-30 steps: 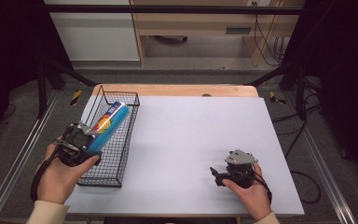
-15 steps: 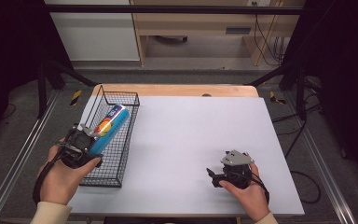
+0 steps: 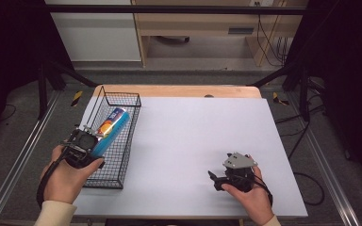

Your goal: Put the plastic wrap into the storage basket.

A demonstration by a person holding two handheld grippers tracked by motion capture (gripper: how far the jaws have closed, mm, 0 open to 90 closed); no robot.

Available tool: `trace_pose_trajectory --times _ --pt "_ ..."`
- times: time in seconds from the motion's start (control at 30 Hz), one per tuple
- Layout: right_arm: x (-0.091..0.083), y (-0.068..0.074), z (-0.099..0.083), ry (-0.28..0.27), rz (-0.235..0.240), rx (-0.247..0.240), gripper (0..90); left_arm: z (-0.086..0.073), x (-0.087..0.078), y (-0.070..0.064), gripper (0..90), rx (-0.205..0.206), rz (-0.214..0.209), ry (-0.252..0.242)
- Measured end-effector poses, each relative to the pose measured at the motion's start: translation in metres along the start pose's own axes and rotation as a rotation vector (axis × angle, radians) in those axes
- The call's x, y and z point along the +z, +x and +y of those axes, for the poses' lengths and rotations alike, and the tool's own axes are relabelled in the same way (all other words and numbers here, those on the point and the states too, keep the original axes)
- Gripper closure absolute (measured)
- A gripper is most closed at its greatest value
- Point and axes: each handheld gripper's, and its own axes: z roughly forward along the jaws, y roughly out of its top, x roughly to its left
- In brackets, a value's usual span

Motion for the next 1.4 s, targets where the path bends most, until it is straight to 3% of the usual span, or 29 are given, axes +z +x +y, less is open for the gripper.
trace_pose_trajectory --times 0.4,0.77,1.4 --pt "0.0 0.001 0.0 -0.007 0.006 -0.008 9.6 0.008 0.013 0.001 32.0 -0.013 0.016 0.047" --pt "0.0 0.001 0.0 -0.005 0.012 -0.006 9.5 0.019 0.019 0.003 31.9 0.004 0.024 0.116" --pt "0.001 0.001 0.0 -0.005 0.018 -0.007 9.5 0.025 0.039 0.007 31.9 -0.016 0.018 0.17"
